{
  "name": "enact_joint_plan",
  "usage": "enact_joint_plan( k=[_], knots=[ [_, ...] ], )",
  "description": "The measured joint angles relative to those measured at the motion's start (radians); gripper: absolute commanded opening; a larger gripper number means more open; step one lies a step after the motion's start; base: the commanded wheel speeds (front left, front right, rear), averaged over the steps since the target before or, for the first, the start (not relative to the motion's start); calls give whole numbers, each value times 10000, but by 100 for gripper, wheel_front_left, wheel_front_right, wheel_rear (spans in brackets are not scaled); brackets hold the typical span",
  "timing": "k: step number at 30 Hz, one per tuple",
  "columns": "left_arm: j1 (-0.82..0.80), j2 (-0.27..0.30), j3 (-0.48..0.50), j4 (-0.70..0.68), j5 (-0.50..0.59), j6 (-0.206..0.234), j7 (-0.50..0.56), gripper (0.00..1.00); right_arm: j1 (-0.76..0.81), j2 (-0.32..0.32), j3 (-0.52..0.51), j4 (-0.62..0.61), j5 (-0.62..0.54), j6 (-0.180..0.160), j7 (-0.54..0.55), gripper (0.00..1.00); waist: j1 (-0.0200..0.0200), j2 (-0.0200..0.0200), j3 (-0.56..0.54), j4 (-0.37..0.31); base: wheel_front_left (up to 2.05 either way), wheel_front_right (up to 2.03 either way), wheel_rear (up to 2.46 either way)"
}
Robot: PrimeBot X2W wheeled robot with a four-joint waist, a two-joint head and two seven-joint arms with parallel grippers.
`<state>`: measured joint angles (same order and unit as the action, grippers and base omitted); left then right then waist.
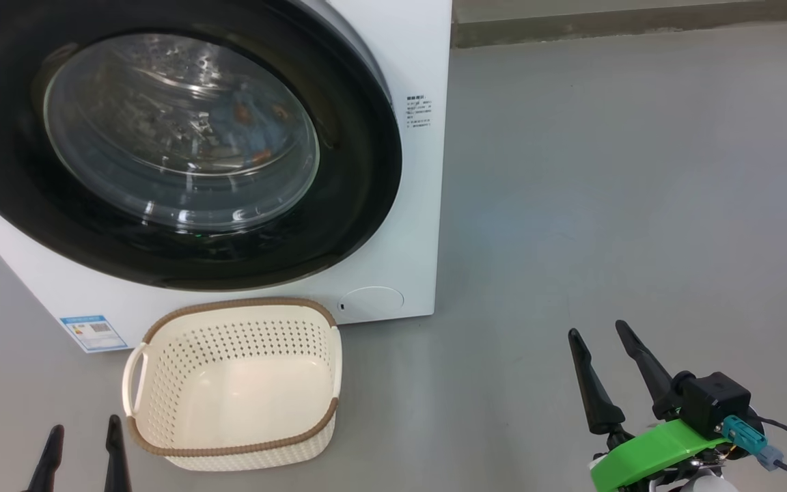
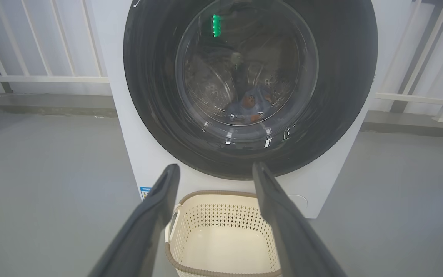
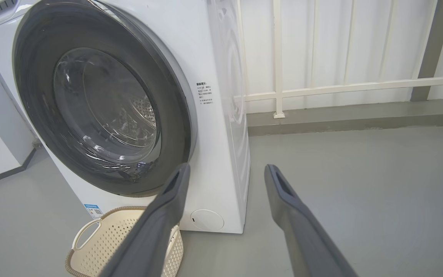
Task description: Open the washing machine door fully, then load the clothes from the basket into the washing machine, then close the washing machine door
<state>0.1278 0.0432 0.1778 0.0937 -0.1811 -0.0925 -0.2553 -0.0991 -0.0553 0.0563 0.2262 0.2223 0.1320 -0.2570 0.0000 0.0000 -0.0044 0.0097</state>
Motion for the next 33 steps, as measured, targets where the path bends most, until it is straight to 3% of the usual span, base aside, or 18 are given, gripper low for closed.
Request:
enact_joint_plan(
  k=[14, 15, 20, 33],
  knots=[
    [5, -2, -65, -104, -12, -21, 0, 100, 0, 0, 12, 13, 0, 0, 0, 100, 0, 0, 12, 3, 0, 0, 0],
    [5, -10, -81, -88, -12, -77, 2, 0, 2, 0, 8, 36, 0, 0, 2, 0, 0, 0, 14, 4, 0, 0, 0],
    [7, -268, -119, 516, -42, -88, 42, 0, 316, -2, -4, 629, 21, 0, 13, 0, 0, 0, 15, 3, 0, 0, 0],
    [-15, -280, -205, 683, -1478, -92, 447, 0, 407, -15, -61, 662, 1484, 0, 343, 0, 2, 0, 19, -7, 0, 0, 0]
  ],
)
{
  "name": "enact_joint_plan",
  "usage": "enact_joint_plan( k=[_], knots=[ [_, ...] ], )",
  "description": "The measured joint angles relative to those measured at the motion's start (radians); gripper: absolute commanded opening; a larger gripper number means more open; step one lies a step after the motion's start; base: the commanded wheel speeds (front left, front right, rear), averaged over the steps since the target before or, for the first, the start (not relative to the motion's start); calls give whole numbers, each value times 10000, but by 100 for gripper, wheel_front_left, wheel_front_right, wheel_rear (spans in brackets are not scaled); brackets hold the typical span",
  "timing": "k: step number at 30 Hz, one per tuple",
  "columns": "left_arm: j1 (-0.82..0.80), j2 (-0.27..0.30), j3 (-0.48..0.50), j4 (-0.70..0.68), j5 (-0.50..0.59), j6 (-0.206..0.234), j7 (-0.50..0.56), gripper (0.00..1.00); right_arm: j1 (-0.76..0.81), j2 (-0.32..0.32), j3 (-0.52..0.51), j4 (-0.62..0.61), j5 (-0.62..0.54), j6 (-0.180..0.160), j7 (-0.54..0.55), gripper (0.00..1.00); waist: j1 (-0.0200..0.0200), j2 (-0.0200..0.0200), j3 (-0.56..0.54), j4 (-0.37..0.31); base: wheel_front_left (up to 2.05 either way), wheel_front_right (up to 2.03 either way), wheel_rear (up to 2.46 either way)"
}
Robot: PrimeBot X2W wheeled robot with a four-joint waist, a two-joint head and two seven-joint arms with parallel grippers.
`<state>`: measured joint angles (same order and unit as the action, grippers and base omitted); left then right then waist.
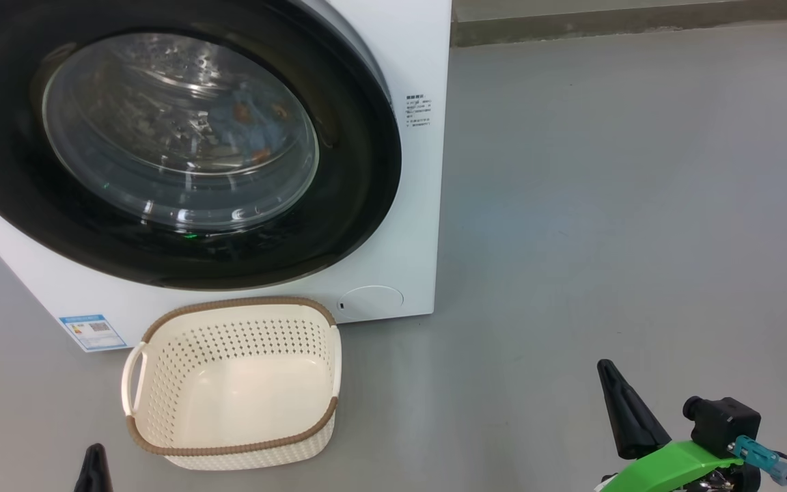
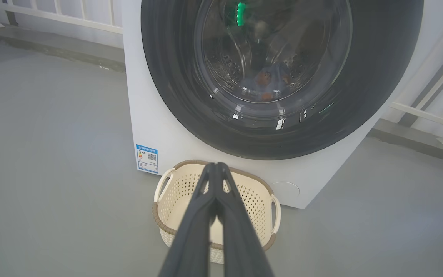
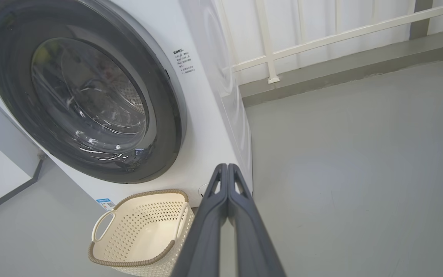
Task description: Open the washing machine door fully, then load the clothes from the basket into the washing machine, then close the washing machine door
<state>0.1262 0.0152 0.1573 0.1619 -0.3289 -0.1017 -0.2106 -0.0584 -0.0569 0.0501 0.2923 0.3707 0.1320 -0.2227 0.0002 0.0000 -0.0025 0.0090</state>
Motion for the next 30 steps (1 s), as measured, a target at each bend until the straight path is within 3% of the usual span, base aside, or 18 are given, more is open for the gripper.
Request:
enact_joint_plan(
  k=[30],
  knots=[
    [-321, 13, -196, 257, -3359, -13, 803, 0, -5, -59, -330, -35, 3348, 0, 767, 0, -1, 0, 15, -24, 0, 0, 0]
  ],
)
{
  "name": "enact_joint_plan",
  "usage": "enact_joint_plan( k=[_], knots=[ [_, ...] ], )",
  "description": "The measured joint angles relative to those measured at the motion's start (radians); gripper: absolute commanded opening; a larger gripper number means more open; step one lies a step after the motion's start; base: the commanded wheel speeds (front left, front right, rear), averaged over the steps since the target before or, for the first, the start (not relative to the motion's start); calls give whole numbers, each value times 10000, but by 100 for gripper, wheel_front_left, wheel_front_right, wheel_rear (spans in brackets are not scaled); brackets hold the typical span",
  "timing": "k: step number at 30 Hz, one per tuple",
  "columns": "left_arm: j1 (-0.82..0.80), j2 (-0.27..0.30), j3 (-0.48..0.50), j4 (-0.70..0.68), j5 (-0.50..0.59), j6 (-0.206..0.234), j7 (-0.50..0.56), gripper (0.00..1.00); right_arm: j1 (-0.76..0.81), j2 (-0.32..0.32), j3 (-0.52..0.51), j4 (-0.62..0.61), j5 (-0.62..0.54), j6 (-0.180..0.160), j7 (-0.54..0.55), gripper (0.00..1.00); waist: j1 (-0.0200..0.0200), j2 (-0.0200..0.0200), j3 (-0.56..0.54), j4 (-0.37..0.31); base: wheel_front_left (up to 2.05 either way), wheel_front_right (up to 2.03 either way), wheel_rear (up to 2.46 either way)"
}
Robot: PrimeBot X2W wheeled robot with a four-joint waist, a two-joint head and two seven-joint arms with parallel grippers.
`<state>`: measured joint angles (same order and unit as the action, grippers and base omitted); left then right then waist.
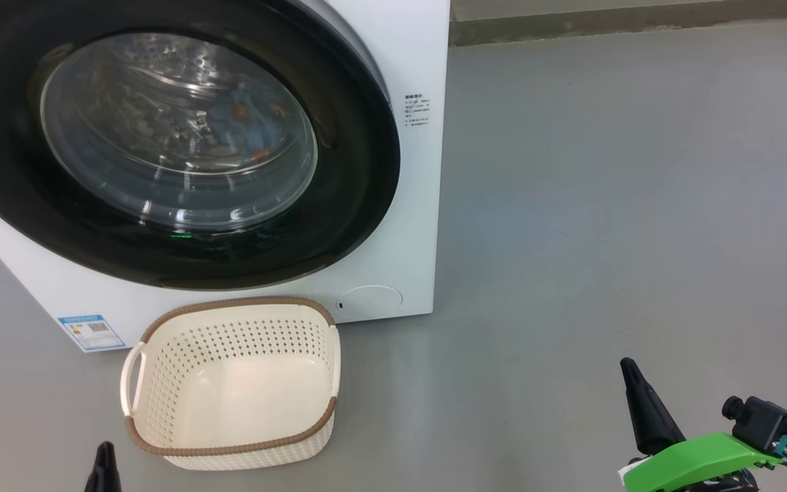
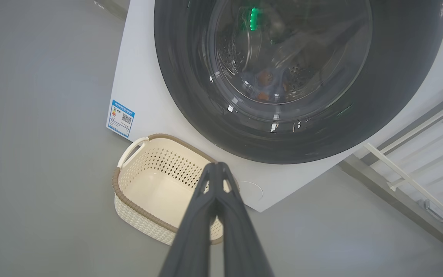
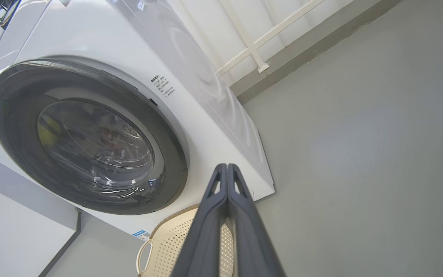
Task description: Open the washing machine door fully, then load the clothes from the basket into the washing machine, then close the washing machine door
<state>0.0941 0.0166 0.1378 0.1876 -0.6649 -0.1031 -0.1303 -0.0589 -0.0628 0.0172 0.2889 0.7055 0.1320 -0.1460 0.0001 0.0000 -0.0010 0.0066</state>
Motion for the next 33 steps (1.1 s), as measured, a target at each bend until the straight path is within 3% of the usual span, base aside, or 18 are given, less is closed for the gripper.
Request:
enact_joint_plan(
  k=[33],
  knots=[
    [-629, 31, -224, 311, -3733, -88, 986, 0, -18, -10, -412, -56, 3693, -2, 895, 0, 0, 0, 14, -27, 0, 0, 0]
  ],
)
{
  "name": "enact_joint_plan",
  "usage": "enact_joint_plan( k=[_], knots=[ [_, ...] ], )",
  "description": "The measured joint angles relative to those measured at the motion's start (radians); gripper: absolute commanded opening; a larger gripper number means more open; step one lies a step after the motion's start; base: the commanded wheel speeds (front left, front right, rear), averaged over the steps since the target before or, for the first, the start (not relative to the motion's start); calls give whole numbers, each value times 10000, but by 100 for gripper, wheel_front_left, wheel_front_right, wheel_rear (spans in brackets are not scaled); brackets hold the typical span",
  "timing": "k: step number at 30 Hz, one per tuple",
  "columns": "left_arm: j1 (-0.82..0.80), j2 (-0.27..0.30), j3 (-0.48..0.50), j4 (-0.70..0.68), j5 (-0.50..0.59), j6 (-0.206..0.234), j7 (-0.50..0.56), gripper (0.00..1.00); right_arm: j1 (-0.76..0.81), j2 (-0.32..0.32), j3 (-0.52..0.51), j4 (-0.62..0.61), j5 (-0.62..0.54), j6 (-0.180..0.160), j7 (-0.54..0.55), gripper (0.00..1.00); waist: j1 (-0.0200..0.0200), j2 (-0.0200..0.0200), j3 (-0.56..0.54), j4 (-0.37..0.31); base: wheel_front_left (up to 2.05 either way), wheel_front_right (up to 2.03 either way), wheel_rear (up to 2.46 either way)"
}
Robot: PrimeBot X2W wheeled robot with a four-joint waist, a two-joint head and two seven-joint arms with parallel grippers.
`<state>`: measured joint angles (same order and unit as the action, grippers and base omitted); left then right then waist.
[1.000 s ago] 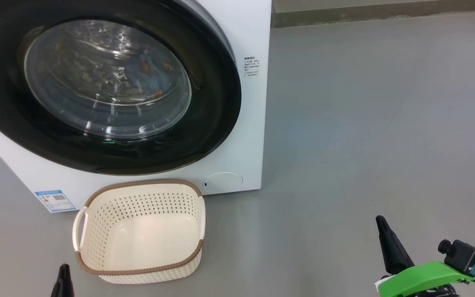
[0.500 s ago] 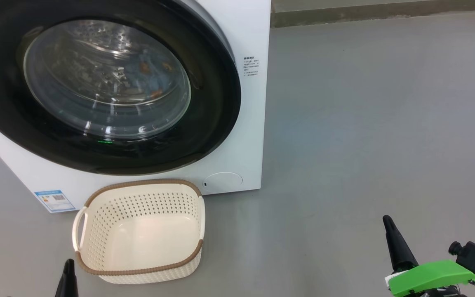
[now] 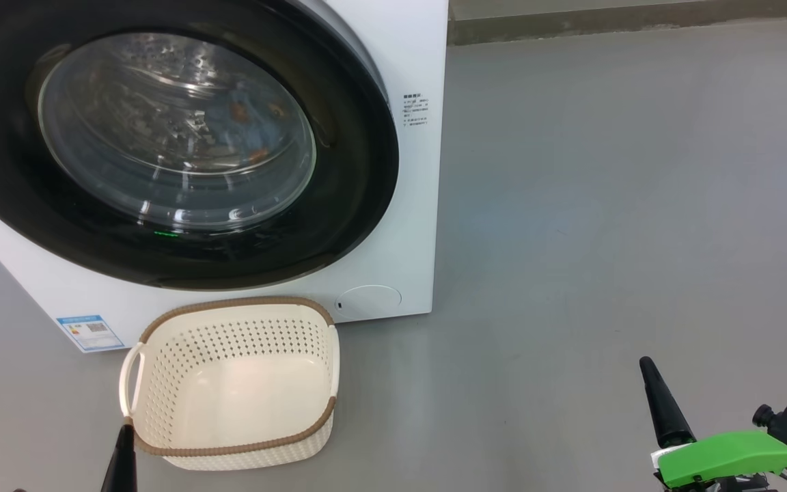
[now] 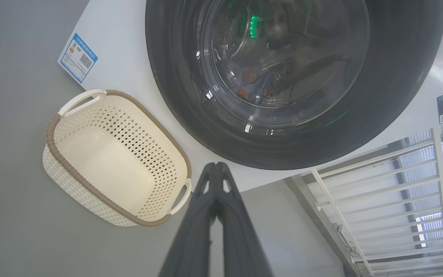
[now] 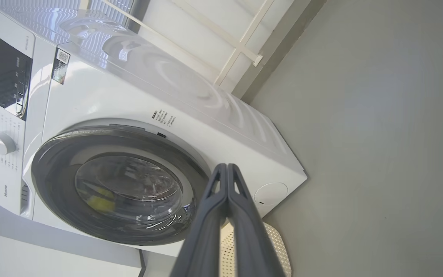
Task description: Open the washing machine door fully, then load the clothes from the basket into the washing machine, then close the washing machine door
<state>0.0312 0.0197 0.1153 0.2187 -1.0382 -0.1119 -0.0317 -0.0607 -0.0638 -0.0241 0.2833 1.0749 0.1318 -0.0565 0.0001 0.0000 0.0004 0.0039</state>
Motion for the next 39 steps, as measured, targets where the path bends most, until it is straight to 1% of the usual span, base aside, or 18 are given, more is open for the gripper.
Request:
enact_joint_plan(
  k=[39],
  knots=[
    [-782, 38, -209, 362, -4389, -86, 1103, 0, -10, 2, -596, -71, 4259, -25, 1095, 0, 0, 0, 17, -31, 0, 0, 0]
  ],
)
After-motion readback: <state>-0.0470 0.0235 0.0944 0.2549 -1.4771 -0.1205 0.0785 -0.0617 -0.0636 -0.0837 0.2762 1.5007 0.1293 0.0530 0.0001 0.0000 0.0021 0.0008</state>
